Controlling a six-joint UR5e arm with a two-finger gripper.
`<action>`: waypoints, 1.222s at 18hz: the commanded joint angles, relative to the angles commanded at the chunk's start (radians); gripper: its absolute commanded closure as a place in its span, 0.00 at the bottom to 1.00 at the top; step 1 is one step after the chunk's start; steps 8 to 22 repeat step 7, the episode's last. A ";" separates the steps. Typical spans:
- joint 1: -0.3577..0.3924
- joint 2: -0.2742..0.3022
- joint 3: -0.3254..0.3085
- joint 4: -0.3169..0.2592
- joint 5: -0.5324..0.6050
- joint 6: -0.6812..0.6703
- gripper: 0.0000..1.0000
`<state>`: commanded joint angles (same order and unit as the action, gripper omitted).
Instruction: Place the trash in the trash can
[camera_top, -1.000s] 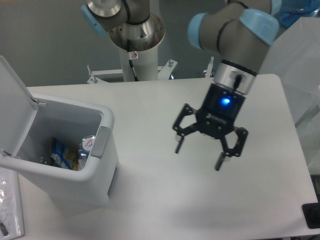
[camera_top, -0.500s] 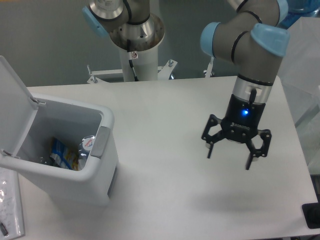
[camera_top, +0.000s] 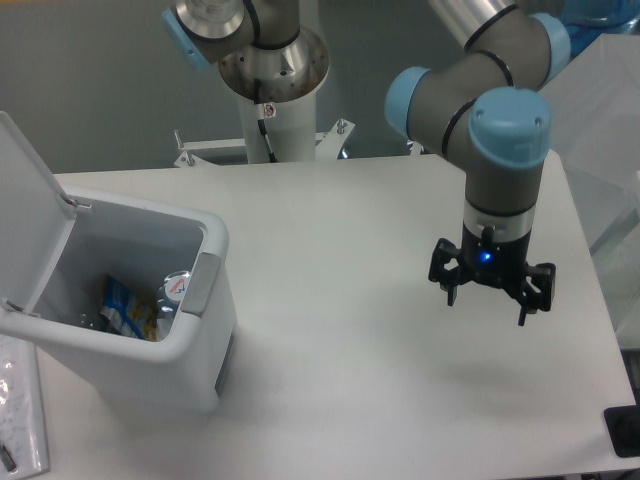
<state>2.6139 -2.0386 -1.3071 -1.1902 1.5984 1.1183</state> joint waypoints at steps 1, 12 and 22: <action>0.000 -0.002 0.003 -0.006 0.000 0.002 0.00; 0.008 0.006 0.009 -0.055 0.002 0.115 0.00; 0.008 0.006 0.009 -0.055 0.002 0.115 0.00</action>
